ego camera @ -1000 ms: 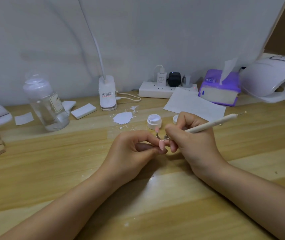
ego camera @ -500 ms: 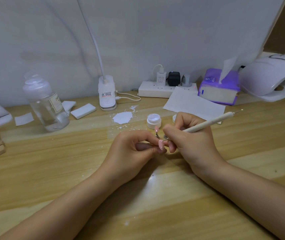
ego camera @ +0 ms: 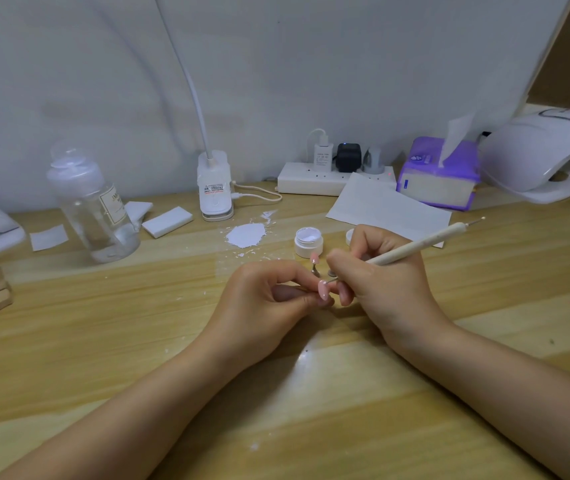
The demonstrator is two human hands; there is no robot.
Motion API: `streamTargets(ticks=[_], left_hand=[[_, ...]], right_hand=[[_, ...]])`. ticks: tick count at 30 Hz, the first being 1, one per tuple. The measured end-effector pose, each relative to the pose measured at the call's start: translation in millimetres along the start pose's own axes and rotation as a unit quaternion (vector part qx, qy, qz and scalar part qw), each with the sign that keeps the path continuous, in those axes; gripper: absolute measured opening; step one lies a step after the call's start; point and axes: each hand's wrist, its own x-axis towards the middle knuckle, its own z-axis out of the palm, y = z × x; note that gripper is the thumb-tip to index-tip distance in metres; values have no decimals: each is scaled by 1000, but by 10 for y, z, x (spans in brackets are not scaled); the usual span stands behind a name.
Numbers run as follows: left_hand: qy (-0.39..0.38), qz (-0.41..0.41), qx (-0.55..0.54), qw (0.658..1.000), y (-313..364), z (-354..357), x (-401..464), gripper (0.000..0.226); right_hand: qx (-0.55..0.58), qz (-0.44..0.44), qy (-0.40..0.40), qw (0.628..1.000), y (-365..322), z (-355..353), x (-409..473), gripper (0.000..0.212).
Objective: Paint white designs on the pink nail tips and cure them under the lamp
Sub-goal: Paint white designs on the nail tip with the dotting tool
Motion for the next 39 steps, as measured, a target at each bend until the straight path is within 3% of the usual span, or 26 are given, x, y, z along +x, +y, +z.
streamTargets(ticks=[39], left_hand=[[0, -1, 12, 1000, -12, -6, -1, 26]], right_hand=[[-2, 2, 1, 1000, 14, -1, 3, 35]])
